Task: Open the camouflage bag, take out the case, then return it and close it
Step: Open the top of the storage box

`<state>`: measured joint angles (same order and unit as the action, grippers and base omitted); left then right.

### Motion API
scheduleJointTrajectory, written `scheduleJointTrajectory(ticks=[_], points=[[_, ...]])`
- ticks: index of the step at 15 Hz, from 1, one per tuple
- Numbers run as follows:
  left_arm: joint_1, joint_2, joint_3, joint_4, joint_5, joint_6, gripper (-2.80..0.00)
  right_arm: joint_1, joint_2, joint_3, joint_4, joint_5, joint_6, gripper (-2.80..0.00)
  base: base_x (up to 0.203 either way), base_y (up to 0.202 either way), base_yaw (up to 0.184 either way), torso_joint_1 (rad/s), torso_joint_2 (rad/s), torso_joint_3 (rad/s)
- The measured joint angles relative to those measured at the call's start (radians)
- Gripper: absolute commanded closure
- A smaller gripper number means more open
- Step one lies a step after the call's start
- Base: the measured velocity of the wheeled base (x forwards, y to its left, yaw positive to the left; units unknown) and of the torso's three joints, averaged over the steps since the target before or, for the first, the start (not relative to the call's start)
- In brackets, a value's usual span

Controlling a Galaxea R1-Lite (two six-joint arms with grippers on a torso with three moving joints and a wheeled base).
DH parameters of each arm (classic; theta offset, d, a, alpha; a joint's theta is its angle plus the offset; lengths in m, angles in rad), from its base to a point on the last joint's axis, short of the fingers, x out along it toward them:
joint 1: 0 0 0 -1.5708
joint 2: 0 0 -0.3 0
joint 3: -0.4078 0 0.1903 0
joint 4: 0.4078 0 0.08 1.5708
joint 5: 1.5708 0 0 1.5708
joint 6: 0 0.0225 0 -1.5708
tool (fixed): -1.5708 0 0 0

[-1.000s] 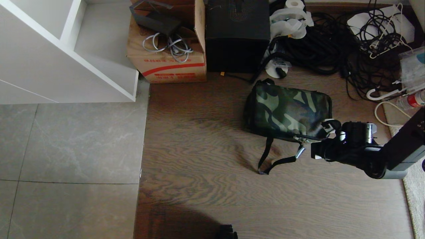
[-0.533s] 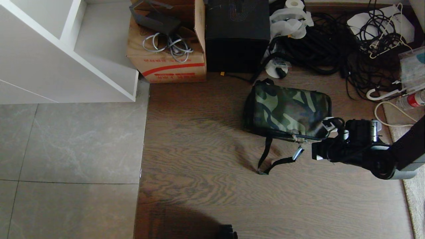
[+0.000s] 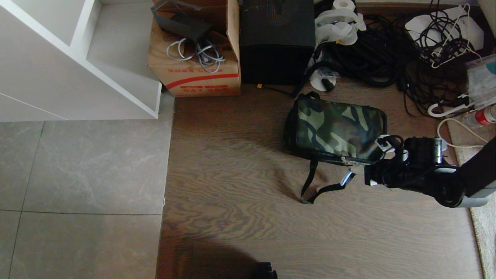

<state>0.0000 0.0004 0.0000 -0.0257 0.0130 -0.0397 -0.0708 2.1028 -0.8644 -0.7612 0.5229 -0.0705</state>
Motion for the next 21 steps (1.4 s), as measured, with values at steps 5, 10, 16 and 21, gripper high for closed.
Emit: scheduleJointTrajectory(ticks=[5,10,16,21], points=[[0.0,0.0,0.0,0.0,0.0,0.0,0.0,-0.06,0.006,-0.016,0.012,0.049,-0.017,0.0,0.0,0.0,0.0,0.0,0.0,0.0],[0.0,0.0,0.0,0.0,0.0,0.0,0.0,-0.093,0.012,-0.03,0.068,0.049,-0.037,0.0,0.0,0.0,0.0,0.0,0.0,0.0],[0.0,0.0,0.0,0.0,0.0,0.0,0.0,-0.152,-0.01,-0.055,0.257,0.047,-0.203,0.0,0.0,0.0,0.0,0.0,0.0,0.0],[0.0,0.0,0.0,0.0,0.0,0.001,0.0,-0.191,-0.01,-0.103,0.304,0.047,-0.203,0.0,0.0,0.0,0.0,0.0,0.0,0.0]])
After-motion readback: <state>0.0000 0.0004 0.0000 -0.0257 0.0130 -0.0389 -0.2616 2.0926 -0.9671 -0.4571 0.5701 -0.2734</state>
